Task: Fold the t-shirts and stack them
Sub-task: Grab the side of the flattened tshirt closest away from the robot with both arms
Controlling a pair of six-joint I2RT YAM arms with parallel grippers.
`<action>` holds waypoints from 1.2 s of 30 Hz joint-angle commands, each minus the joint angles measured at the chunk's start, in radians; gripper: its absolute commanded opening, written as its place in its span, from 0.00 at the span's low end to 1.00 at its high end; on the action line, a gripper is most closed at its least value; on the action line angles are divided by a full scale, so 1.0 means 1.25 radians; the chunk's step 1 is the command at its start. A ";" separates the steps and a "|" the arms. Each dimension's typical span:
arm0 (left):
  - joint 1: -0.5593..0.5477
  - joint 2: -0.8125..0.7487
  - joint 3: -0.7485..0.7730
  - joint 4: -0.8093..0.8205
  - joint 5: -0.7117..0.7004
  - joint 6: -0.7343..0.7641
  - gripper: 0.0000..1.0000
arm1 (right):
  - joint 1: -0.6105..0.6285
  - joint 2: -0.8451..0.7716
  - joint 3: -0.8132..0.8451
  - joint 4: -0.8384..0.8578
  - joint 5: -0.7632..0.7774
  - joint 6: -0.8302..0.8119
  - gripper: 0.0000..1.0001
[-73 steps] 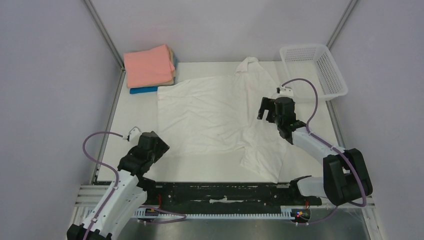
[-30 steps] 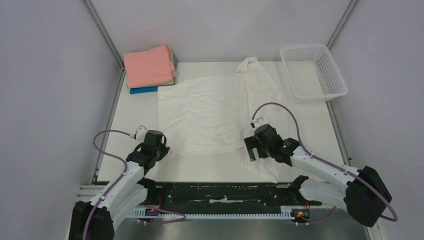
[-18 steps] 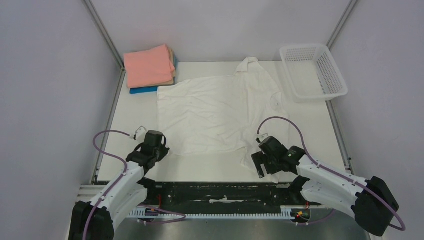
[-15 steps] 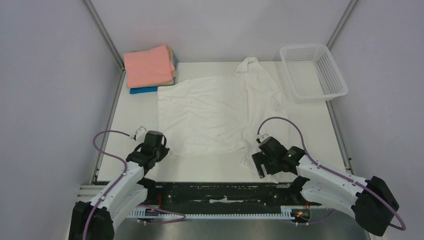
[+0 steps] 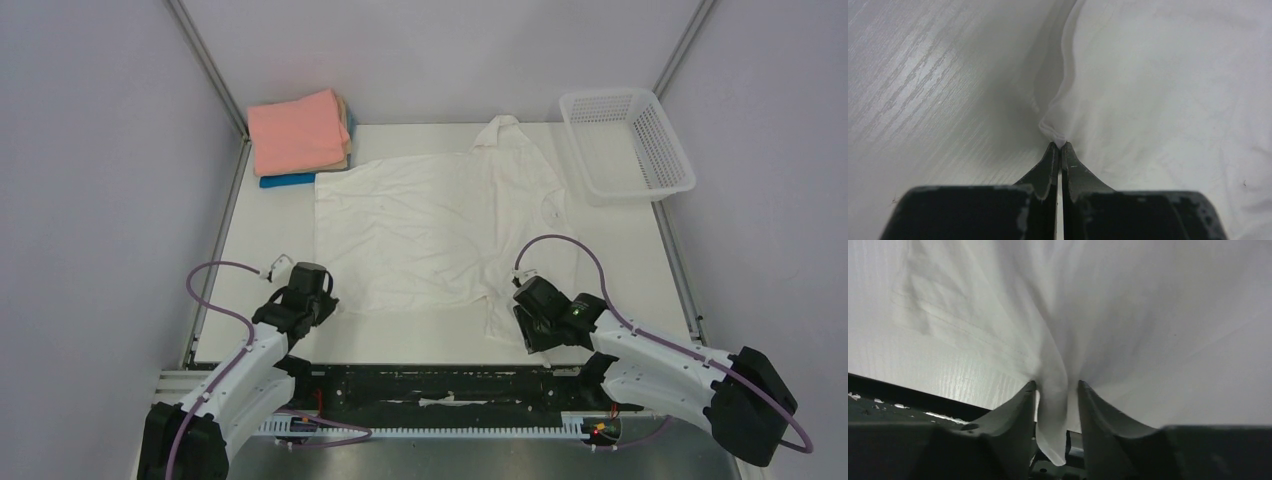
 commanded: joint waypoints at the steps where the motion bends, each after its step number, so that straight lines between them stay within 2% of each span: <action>1: 0.000 -0.009 0.027 -0.014 -0.012 -0.006 0.02 | 0.007 0.020 -0.020 -0.024 -0.026 0.018 0.32; 4: 0.000 -0.031 0.033 -0.062 -0.022 -0.026 0.02 | 0.007 0.015 -0.014 -0.032 -0.038 0.011 0.05; 5: 0.000 -0.045 0.037 -0.092 -0.029 -0.037 0.02 | 0.007 0.010 -0.013 -0.039 -0.046 0.010 0.00; 12: 0.000 -0.224 0.056 -0.306 -0.067 -0.109 0.02 | 0.010 -0.056 -0.004 -0.144 -0.076 0.008 0.00; 16: 0.000 -0.350 0.049 -0.334 -0.040 -0.114 0.02 | 0.020 -0.087 0.004 -0.155 -0.104 -0.002 0.00; 20: -0.001 -0.402 0.061 -0.351 -0.042 -0.115 0.02 | 0.020 -0.092 0.036 -0.153 -0.041 -0.005 0.00; 23: 0.000 -0.386 0.063 -0.315 -0.042 -0.104 0.02 | 0.020 -0.093 0.082 -0.106 0.019 0.001 0.00; 27: 0.000 -0.290 0.081 -0.240 -0.019 -0.088 0.02 | 0.020 -0.077 0.149 -0.049 0.127 0.018 0.00; 32: 0.000 -0.179 0.127 -0.211 -0.077 -0.090 0.02 | 0.021 -0.035 0.208 0.001 0.212 0.022 0.00; 36: 0.000 -0.114 0.140 -0.125 -0.081 -0.091 0.02 | 0.018 -0.022 0.242 0.076 0.311 0.035 0.00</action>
